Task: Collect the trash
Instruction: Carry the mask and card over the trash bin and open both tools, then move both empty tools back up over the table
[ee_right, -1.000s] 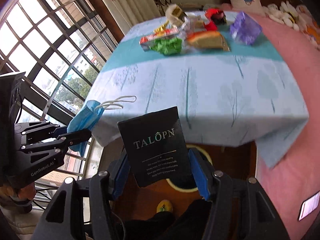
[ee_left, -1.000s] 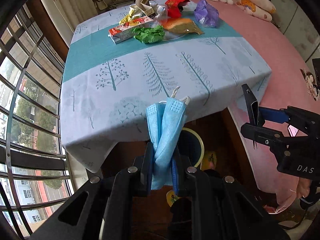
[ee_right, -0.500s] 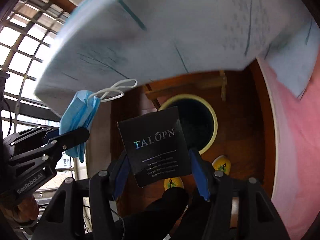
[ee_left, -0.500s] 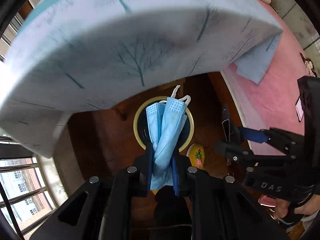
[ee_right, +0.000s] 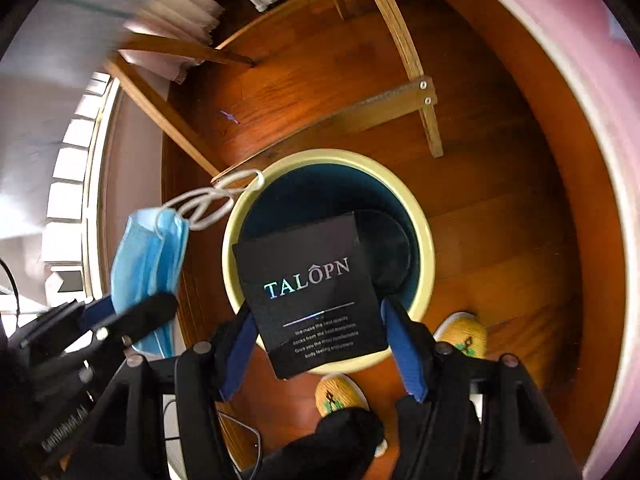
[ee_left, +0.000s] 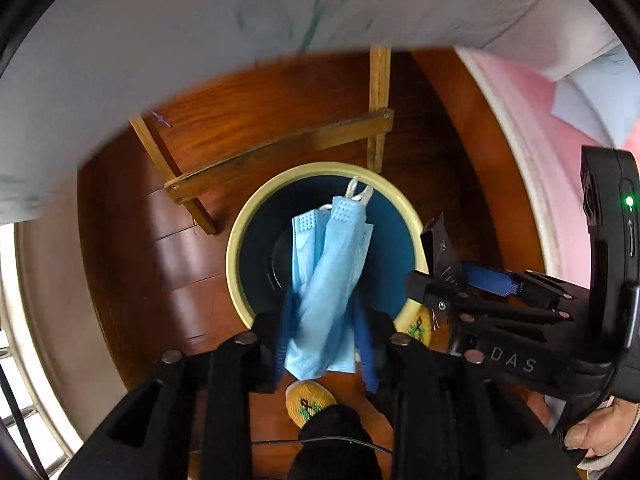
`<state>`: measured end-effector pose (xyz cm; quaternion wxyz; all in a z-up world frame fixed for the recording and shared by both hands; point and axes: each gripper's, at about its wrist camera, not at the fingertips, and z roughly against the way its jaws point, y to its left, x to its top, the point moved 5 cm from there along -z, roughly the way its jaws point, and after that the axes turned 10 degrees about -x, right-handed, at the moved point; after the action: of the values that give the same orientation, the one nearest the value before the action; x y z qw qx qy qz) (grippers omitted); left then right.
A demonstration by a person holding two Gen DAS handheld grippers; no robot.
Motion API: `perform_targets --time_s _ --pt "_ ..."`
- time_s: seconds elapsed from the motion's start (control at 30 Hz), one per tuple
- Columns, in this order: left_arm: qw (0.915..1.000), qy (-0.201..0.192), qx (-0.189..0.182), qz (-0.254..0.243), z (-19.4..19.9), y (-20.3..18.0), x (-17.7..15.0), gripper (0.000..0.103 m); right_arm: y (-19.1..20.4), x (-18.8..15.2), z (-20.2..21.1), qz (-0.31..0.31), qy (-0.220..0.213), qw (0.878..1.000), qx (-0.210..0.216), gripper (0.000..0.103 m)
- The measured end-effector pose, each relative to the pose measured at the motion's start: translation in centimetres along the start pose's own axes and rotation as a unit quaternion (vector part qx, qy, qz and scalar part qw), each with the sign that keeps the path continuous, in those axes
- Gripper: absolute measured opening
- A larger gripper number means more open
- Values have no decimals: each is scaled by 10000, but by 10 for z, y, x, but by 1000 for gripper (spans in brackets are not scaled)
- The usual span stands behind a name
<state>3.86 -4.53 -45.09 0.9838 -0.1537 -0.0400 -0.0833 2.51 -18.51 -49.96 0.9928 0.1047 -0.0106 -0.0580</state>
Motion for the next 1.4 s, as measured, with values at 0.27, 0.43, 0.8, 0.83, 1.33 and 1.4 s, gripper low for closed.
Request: perform_targets --time_s 0.27,0.43,0.8,0.83,1.33,1.4 --pt "9998 -68 210 -1 -24 18 11 87 -2 12 -22 -226 -11 9997 95 72" --pt "9990 -247 377 -61 -10 23 15 102 0 20 -17 -158 -189 9997 35 75" --pt "9991 -311 294 67 56 10 5 102 17 18 45 101 -415 9988 -224 75" --pt "9991 -320 278 81 65 8 4 102 20 16 54 123 -431 9987 -246 75" --pt "9943 -1050 164 30 268 -18 3 100 69 -4 230 484 -934 9938 -359 75" --pt "9926 -1199 180 -56 293 -23 6 100 78 -8 257 577 -1065 9921 -334 75"
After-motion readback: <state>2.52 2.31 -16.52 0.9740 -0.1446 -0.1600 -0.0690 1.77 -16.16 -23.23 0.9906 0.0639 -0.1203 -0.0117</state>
